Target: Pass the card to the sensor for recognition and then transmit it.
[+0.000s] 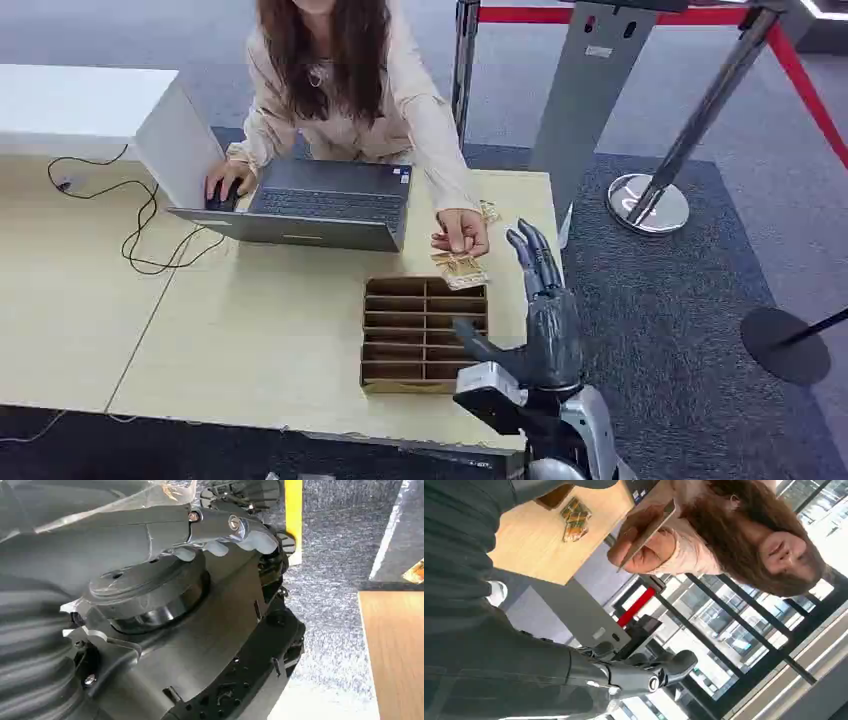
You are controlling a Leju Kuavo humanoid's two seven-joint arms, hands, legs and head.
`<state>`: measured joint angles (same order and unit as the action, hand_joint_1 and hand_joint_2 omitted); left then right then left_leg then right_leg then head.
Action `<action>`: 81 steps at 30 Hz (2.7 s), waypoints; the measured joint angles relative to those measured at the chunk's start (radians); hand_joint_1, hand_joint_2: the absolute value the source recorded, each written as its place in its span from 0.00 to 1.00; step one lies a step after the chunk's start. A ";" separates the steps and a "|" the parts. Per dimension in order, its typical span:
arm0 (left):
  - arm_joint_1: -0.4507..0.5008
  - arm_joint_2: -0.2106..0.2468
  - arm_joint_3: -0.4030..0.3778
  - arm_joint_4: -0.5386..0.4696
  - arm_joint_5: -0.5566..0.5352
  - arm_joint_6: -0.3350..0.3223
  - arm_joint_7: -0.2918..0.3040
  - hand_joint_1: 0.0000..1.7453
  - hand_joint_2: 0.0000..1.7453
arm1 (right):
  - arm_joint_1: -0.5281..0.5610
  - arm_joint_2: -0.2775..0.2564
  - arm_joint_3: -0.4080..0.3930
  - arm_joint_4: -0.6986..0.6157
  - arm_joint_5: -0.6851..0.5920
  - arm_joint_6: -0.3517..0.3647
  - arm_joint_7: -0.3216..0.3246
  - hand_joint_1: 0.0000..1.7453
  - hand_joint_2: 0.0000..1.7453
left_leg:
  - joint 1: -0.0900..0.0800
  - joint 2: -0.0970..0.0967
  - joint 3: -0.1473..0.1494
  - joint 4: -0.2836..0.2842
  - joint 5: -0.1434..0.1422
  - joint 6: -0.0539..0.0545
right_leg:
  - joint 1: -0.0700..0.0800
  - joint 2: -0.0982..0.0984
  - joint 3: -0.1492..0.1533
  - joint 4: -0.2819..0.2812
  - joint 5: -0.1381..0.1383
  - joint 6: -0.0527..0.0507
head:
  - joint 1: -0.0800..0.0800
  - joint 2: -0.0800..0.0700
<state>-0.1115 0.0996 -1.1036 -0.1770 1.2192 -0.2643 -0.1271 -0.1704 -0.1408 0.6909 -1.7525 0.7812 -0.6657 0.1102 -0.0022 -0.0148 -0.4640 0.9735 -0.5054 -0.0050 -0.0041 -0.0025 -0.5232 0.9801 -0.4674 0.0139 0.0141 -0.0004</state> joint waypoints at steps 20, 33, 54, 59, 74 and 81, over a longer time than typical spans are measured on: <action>-0.002 0.000 -0.003 0.000 -0.008 -0.019 0.003 0.00 1.00 | -0.118 0.043 0.022 0.084 0.184 0.061 0.099 0.00 1.00 | 0.000 0.000 0.000 0.000 0.000 0.000 | 0.000 0.000 0.000 0.000 0.000 0.000 | 0.000 0.000; -0.001 0.000 -0.003 0.001 -0.008 -0.020 -0.006 0.00 1.00 | -0.136 0.058 0.041 0.095 0.206 0.087 0.116 0.00 1.00 | 0.000 0.000 0.000 0.000 0.000 0.000 | 0.000 0.000 0.000 0.000 0.000 0.000 | 0.000 0.000; 0.001 0.000 -0.003 0.001 -0.007 -0.018 -0.020 0.00 1.00 | -0.133 0.058 0.053 0.100 0.177 0.075 0.108 1.00 1.00 | 0.000 0.000 0.000 0.000 0.000 0.000 | 0.000 0.000 0.000 0.000 0.000 0.000 | 0.000 0.000; 0.001 0.000 -0.003 0.001 -0.008 -0.018 -0.020 0.00 1.00 | -0.133 0.058 0.055 0.100 0.176 0.074 0.108 1.00 1.00 | 0.000 0.000 0.000 0.000 0.000 0.000 | 0.000 0.000 0.000 0.000 0.000 0.000 | 0.000 0.000; 0.001 0.001 -0.003 0.001 -0.007 -0.018 -0.021 0.00 1.00 | -0.131 0.056 0.058 0.083 0.187 0.060 0.121 1.00 1.00 | 0.000 0.000 0.001 0.000 0.000 0.000 | 0.000 0.000 0.000 0.000 0.000 0.000 | 0.000 0.000; 0.003 0.002 -0.002 0.002 0.000 -0.019 -0.029 0.00 1.00 | -0.085 0.032 0.027 0.043 0.308 0.116 0.169 1.00 1.00 | 0.000 0.000 0.001 0.000 0.000 0.000 | 0.000 0.000 0.000 0.000 0.000 0.000 | 0.000 0.000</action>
<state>-0.1082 0.1011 -1.1059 -0.1755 1.2188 -0.2831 -0.1556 -0.2559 -0.1087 0.7183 -1.7098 1.0888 -0.5500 0.2793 -0.0024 -0.0148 -0.4634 0.9737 -0.5055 -0.0050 -0.0041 -0.0027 -0.5233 0.9800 -0.4674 0.0139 0.0141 -0.0004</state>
